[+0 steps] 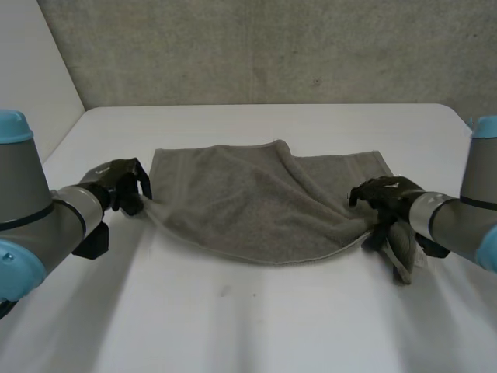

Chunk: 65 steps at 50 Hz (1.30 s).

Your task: Fold the towel.

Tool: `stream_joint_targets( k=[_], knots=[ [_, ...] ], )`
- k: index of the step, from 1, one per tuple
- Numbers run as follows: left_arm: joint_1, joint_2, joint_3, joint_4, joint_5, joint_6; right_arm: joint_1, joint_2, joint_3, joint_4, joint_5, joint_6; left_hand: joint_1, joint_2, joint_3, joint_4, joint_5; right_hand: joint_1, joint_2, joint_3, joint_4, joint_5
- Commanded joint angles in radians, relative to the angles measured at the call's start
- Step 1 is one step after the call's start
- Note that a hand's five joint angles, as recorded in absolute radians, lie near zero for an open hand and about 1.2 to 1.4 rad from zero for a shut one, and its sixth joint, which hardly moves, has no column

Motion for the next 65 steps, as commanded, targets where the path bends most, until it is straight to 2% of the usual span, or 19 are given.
stream_joint_targets(
  k=[1,10,15,21,26,34,48,56,65],
  knots=[
    [0.027,0.028,0.006,-0.001,-0.003,-0.001,-0.072,-0.136,0.201,-0.146,0.001,0.17,0.229,0.178,0.179,0.179,0.187,-0.079,-0.034,-0.035,-0.033,-0.035],
    [0.044,0.036,-0.014,-0.001,-0.003,-0.003,-0.13,-0.208,0.359,-0.217,0.006,0.171,0.229,0.178,0.179,0.179,0.187,-0.05,-0.005,-0.006,-0.004,-0.006],
    [0.043,0.047,-0.033,-0.001,-0.003,-0.003,-0.178,-0.296,0.491,-0.269,0.004,0.173,0.229,0.178,0.179,0.179,0.187,0.065,0.11,0.108,0.111,0.108],
    [0.04,0.06,-0.039,-0.001,-0.003,-0.003,-0.193,-0.362,0.557,-0.263,0.001,0.173,0.229,0.178,0.179,0.179,0.187,0.109,0.154,0.153,0.155,0.152],
    [0.041,0.076,-0.045,-0.001,-0.001,-0.004,-0.198,-0.467,0.653,-0.265,-0.016,0.173,0.229,0.178,0.179,0.179,0.187,0.258,0.303,0.302,0.304,0.302],
    [0.04,0.087,-0.059,-0.002,-0.001,-0.004,-0.202,-0.535,0.721,-0.269,-0.016,0.165,0.229,0.178,0.179,0.179,0.187,0.27,0.316,0.314,0.316,0.314],
    [0.04,0.087,-0.071,0.002,0.001,-0.004,-0.205,-0.517,0.759,-0.338,-0.027,0.165,0.229,0.178,0.179,0.179,0.187,0.27,0.316,0.314,0.316,0.314],
    [0.04,0.084,-0.072,0.012,0.001,-0.003,-0.199,-0.435,0.747,-0.411,-0.017,0.164,0.229,0.178,0.179,0.179,0.187,0.273,0.318,0.317,0.319,0.317],
    [0.043,0.082,-0.072,0.013,0.001,-0.004,-0.193,-0.35,0.715,-0.473,-0.014,0.165,0.229,0.178,0.179,0.179,0.187,0.391,0.436,0.435,0.437,0.434]
  ],
)
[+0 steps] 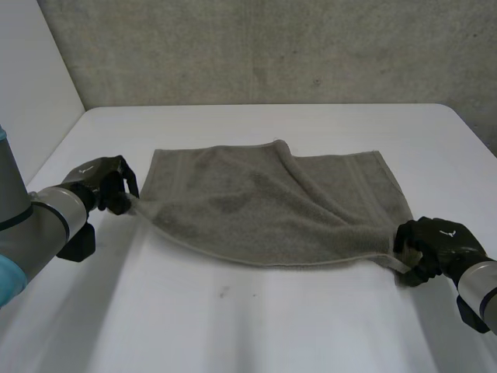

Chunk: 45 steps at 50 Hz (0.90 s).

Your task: Fold the towel.

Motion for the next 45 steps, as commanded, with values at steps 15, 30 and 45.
stream_joint_targets(
  k=[15,30,45],
  knots=[
    [0.003,-0.006,0.0,0.001,0.0,0.001,-0.002,0.094,-0.076,-0.095,0.008,0.012,0.229,0.178,0.179,0.179,0.187,0.616,0.715,0.714,0.714,0.722],
    [0.003,0.188,0.066,-0.125,-0.002,0.123,-0.001,-0.226,-0.475,0.324,-0.027,-0.081,0.229,0.178,0.179,0.179,0.187,0.616,0.715,0.714,0.714,0.722],
    [0.026,0.265,0.092,-0.41,-0.011,0.291,0.003,-0.172,-0.725,0.844,-0.046,-0.543,0.229,0.178,0.179,0.179,0.187,0.616,0.715,0.714,0.714,0.722]
  ],
)
